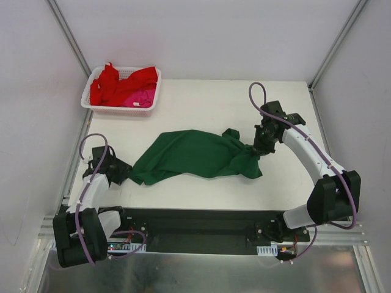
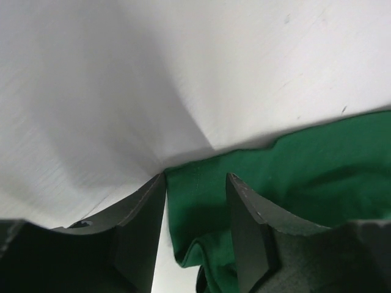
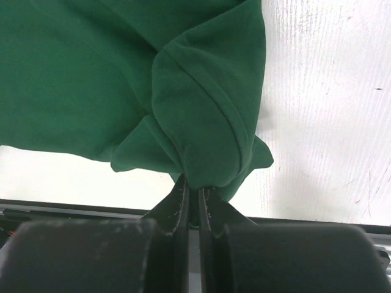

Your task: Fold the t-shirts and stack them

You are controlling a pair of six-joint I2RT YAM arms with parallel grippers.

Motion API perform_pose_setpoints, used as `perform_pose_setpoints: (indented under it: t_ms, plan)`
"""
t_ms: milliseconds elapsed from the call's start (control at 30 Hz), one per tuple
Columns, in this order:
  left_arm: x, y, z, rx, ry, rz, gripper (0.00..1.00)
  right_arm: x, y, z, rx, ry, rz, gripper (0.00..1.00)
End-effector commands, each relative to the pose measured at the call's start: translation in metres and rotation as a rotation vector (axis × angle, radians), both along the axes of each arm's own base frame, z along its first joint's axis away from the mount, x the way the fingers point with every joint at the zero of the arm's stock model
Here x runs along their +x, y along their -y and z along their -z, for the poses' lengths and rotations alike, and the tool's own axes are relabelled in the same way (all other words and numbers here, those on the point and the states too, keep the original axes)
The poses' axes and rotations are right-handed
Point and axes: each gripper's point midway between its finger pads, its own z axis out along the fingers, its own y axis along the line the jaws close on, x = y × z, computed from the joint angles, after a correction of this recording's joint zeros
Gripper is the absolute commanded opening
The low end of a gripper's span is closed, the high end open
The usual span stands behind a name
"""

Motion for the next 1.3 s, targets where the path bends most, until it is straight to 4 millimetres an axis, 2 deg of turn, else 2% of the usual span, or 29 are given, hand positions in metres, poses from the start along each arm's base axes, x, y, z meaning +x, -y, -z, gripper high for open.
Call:
perform_pose_setpoints:
  t_ms: [0,167,267,333,433,533,567,633,667,733,767,833,867,1100,1133,1200,1267]
  plan:
    - [-0.002,-0.003,0.016,0.004,-0.033,-0.017,0.43,-0.005,-0.001,-0.005,0.006,0.003,-0.023,0.01]
    - [-0.008,-0.005,0.024,0.012,-0.071,-0.031,0.38,-0.003,0.001,-0.011,-0.001,0.009,-0.016,0.01]
    - [-0.011,-0.006,0.027,0.013,-0.083,-0.046,0.24,-0.001,0.001,-0.012,-0.002,0.013,-0.015,0.01]
    - [-0.011,-0.007,0.028,0.018,-0.089,-0.053,0.0,0.0,0.0,-0.012,-0.003,0.011,-0.012,0.01]
    - [-0.007,-0.01,0.024,0.031,-0.076,-0.053,0.0,0.001,-0.001,-0.012,0.008,0.012,-0.003,0.01]
    - [0.002,-0.012,0.008,0.048,-0.03,-0.036,0.0,0.003,-0.004,-0.017,0.023,0.021,0.0,0.01]
    - [0.011,-0.014,-0.007,0.059,0.013,-0.03,0.0,0.004,-0.006,-0.019,0.03,0.027,-0.004,0.01]
    - [0.01,-0.014,-0.021,0.063,0.017,-0.028,0.0,0.009,-0.009,-0.027,0.045,0.046,-0.001,0.01]
    - [0.018,-0.021,-0.042,0.105,0.061,-0.029,0.0,0.009,-0.011,-0.03,0.057,0.05,-0.003,0.01]
    - [0.015,-0.03,-0.059,0.157,0.053,-0.041,0.0,0.015,-0.015,-0.038,0.082,0.077,-0.004,0.01]
    - [0.024,-0.036,-0.084,0.194,0.109,-0.032,0.0,0.015,-0.019,-0.042,0.106,0.086,-0.012,0.01]
    - [0.021,-0.045,-0.101,0.25,0.108,-0.054,0.0,0.023,-0.028,-0.048,0.145,0.118,-0.018,0.01]
    - [0.025,-0.05,-0.119,0.278,0.142,-0.063,0.0,0.028,-0.034,-0.056,0.176,0.148,-0.029,0.01]
    - [0.02,-0.07,-0.148,0.33,0.15,-0.192,0.0,0.065,-0.069,-0.078,0.263,0.239,-0.068,0.01]
    - [0.018,-0.072,-0.148,0.326,0.14,-0.212,0.0,0.07,-0.077,-0.072,0.261,0.223,-0.072,0.01]
    - [0.014,-0.078,-0.144,0.315,0.12,-0.265,0.0,0.079,-0.088,-0.073,0.274,0.235,-0.078,0.01]
    - [0.01,-0.083,-0.132,0.302,0.084,-0.312,0.0,0.086,-0.099,-0.059,0.257,0.218,-0.078,0.01]
